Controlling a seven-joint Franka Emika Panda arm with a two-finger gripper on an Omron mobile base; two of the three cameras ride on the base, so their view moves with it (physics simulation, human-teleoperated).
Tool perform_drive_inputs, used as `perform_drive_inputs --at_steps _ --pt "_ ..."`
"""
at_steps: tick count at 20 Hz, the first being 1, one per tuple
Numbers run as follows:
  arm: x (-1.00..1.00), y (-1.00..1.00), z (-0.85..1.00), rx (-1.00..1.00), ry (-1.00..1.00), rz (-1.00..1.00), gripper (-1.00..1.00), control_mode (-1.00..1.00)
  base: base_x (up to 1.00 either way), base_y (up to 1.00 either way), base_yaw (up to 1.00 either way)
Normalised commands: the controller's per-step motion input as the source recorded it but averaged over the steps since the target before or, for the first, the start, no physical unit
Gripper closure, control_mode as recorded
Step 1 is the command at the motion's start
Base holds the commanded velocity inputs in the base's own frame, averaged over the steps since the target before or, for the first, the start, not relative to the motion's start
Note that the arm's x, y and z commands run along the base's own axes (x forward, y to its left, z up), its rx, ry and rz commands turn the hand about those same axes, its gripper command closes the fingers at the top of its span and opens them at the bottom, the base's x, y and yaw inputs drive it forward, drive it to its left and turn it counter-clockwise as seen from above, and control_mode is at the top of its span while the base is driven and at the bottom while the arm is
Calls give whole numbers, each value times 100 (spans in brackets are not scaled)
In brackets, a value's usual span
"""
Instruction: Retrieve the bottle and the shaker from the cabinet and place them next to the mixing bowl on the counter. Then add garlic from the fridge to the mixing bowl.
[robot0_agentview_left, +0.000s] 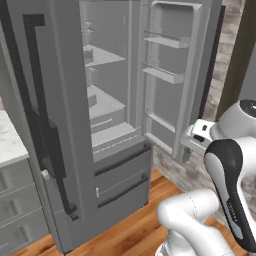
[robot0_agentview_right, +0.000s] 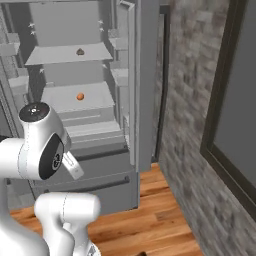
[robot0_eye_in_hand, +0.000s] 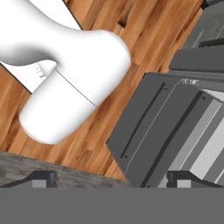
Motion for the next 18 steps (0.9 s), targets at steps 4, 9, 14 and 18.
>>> perform_drive_inputs --at_steps 4,9,14,18 --pt "0 0 0 0 0 0 -100 100 51 -28 5" --pt "0 0 0 0 0 0 -100 100 48 0 5" --pt "0 0 0 0 0 0 -100 100 55 0 12" --pt "0 0 0 0 0 0 -100 100 59 0 12"
